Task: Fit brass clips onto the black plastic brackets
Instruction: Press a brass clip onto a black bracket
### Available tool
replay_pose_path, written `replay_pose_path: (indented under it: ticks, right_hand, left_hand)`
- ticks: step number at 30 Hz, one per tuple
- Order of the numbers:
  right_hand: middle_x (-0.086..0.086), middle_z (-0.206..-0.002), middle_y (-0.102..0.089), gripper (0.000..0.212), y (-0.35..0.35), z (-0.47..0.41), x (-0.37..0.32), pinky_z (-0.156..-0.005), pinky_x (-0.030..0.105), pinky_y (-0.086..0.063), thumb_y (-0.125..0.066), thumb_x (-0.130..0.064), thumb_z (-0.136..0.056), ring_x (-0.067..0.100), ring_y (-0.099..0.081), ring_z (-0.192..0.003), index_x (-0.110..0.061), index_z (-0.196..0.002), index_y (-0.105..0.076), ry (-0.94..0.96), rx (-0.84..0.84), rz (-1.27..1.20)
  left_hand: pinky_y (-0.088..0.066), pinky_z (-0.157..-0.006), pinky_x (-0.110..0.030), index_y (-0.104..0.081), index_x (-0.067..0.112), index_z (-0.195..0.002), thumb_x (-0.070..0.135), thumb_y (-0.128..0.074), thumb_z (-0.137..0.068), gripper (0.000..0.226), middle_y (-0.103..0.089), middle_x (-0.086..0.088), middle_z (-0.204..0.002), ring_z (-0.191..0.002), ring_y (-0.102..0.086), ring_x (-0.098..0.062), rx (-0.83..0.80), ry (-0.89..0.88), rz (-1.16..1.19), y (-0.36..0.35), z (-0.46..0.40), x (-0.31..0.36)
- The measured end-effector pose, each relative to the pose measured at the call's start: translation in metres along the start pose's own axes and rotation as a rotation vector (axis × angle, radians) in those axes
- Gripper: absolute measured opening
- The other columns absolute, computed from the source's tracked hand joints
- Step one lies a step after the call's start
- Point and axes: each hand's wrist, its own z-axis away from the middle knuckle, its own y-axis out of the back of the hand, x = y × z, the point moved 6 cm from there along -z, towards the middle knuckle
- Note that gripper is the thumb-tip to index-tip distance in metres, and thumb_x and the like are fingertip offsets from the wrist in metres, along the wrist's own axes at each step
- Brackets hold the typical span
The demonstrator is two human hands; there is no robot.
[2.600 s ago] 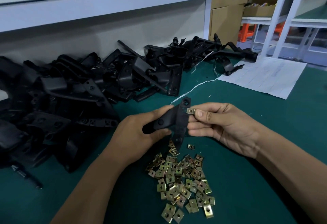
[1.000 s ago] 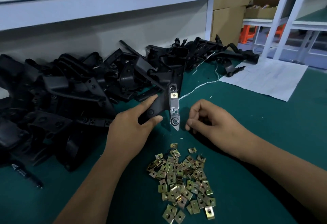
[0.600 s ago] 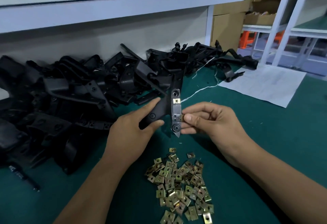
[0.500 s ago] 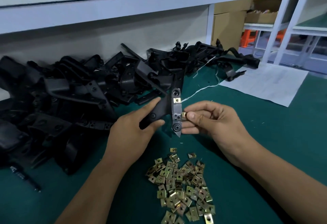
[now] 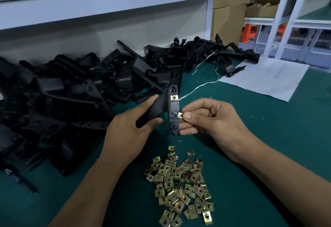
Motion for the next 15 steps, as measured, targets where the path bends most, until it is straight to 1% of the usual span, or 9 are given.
replay_pose_path:
  ticks: [2,4,6,9,11,15]
  right_hand:
    - [0.035,-0.091,-0.073,0.013,0.0,0.001,0.0,-0.071,0.038,-0.065,-0.071,0.004,-0.088,0.039,-0.076,-0.08,0.01,-0.099,-0.068,0.003,-0.01,0.038]
    - [0.036,-0.088,-0.071,0.01,-0.001,0.001,0.0,-0.071,0.039,-0.065,-0.069,0.007,-0.09,0.038,-0.075,-0.078,0.012,-0.098,-0.066,0.012,-0.019,0.099]
    - [0.036,-0.084,-0.07,0.014,-0.002,0.001,-0.001,-0.068,0.039,-0.065,-0.068,0.01,-0.089,0.036,-0.075,-0.072,0.016,-0.101,-0.061,0.026,-0.027,0.131]
    - [0.036,-0.083,-0.071,0.029,-0.005,0.001,-0.002,-0.064,0.039,-0.064,-0.069,0.009,-0.087,0.034,-0.074,-0.067,0.015,-0.11,-0.052,0.036,-0.063,0.093]
    - [0.031,-0.081,-0.073,0.035,-0.006,0.001,-0.003,-0.064,0.038,-0.063,-0.071,0.005,-0.085,0.034,-0.075,-0.067,0.012,-0.113,-0.052,0.052,-0.085,0.084]
    - [0.024,-0.078,-0.074,0.029,-0.003,-0.003,-0.001,-0.063,0.038,-0.064,-0.075,0.0,-0.082,0.034,-0.075,-0.068,0.005,-0.107,-0.061,0.055,-0.071,0.114]
  left_hand:
    - [-0.044,-0.105,-0.019,-0.047,0.066,-0.14,0.053,-0.074,-0.085,0.063,-0.061,0.03,-0.136,-0.128,-0.052,0.011,-0.011,0.002,0.005,-0.001,0.001,0.0]
    - [-0.042,-0.104,-0.016,-0.048,0.066,-0.14,0.05,-0.076,-0.086,0.063,-0.06,0.036,-0.131,-0.126,-0.051,0.015,-0.028,0.004,0.005,-0.002,0.001,0.0]
    - [-0.042,-0.104,-0.016,-0.049,0.065,-0.14,0.046,-0.078,-0.087,0.063,-0.06,0.038,-0.128,-0.124,-0.052,0.016,-0.055,-0.002,-0.005,-0.003,0.001,0.001]
    - [-0.046,-0.109,-0.026,-0.052,0.061,-0.141,0.039,-0.079,-0.088,0.063,-0.064,0.033,-0.13,-0.126,-0.055,0.011,-0.116,-0.028,0.012,-0.007,0.003,0.006]
    - [-0.046,-0.111,-0.029,-0.052,0.059,-0.141,0.036,-0.079,-0.089,0.063,-0.063,0.032,-0.133,-0.128,-0.054,0.01,-0.126,-0.039,0.034,-0.008,0.003,0.009]
    - [-0.048,-0.11,-0.033,-0.05,0.055,-0.145,0.037,-0.076,-0.091,0.063,-0.063,0.028,-0.136,-0.129,-0.055,0.007,-0.14,-0.064,0.035,-0.007,0.004,0.011]
